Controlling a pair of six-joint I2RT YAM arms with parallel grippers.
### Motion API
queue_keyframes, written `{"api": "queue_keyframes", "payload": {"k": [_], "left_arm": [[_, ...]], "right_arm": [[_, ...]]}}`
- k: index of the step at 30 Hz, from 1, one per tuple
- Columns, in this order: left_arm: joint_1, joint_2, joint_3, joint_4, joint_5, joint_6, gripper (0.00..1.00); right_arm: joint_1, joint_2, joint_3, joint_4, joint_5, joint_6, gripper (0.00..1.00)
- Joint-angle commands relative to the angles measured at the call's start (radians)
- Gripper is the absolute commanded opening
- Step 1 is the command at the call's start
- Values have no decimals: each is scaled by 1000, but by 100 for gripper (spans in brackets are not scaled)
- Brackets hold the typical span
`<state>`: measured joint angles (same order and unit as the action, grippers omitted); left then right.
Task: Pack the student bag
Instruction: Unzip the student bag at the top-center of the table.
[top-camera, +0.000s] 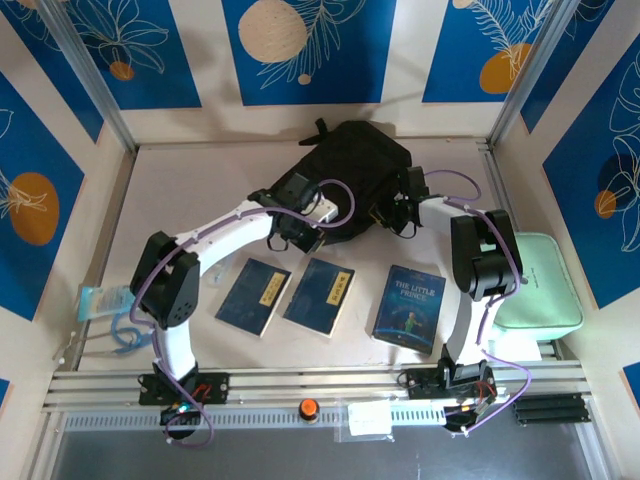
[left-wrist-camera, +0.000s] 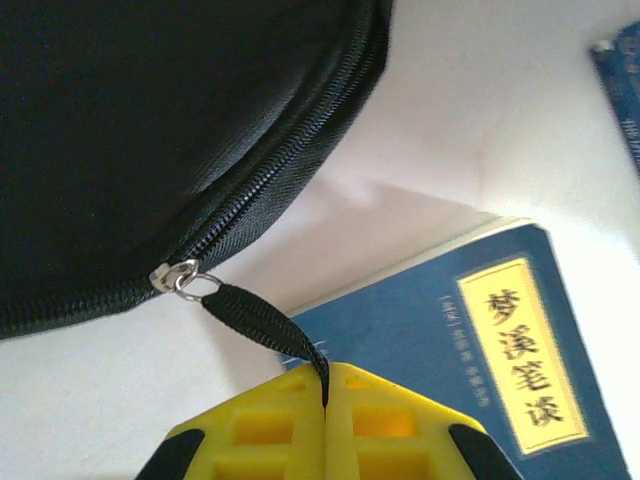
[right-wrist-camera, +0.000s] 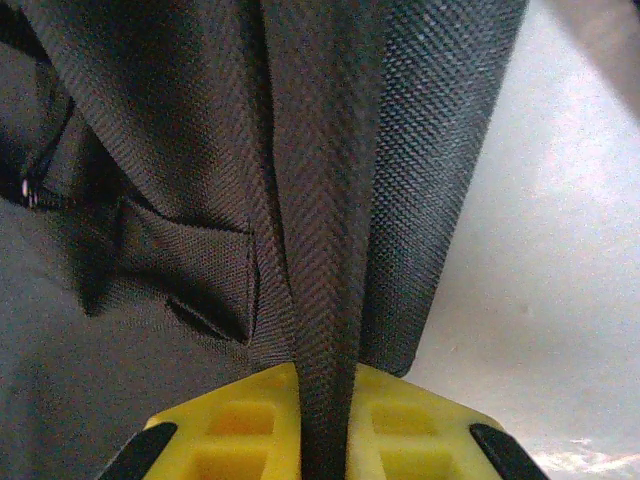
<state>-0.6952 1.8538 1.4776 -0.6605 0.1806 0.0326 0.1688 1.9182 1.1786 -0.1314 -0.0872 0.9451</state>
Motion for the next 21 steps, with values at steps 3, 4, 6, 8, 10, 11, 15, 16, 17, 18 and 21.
{"api": "queue_keyframes", "payload": {"k": [3,4,6,8,10,11,15,16,17,18,21], "left_arm": [[-61,-65,-8,19,164,6,0],[-68,-68,-5,27,175,3,0],[-77,-70,5,43,205,1,0],[-82,-65,11,64,233,-8,0],[-84,-54,19,77,246,-15,0],[-83,-46,26,77,244,-20,0],[-84,-25,38,77,233,-45,0],[-84,-22,36,81,223,-52,0],[-83,-17,36,82,215,-56,0],[-84,-12,38,81,210,-58,0],[-84,4,44,80,194,-60,0]], "right_arm": [[-23,-92,-14,-26,43,-13,14],[-26,-105,-24,-31,47,-13,14],[-31,-127,-42,-37,53,-16,15],[-39,-128,-42,-35,46,-27,16],[-54,-107,-28,-28,-1,-36,16],[-63,-91,-19,-24,-38,-31,16],[-83,-88,-19,-23,-102,-12,22],[-81,-113,-31,-28,-102,-11,27],[-82,-141,-45,-39,-102,-6,34],[-81,-168,-57,-53,-102,0,41],[-76,-261,-132,-79,-123,32,59]]}}
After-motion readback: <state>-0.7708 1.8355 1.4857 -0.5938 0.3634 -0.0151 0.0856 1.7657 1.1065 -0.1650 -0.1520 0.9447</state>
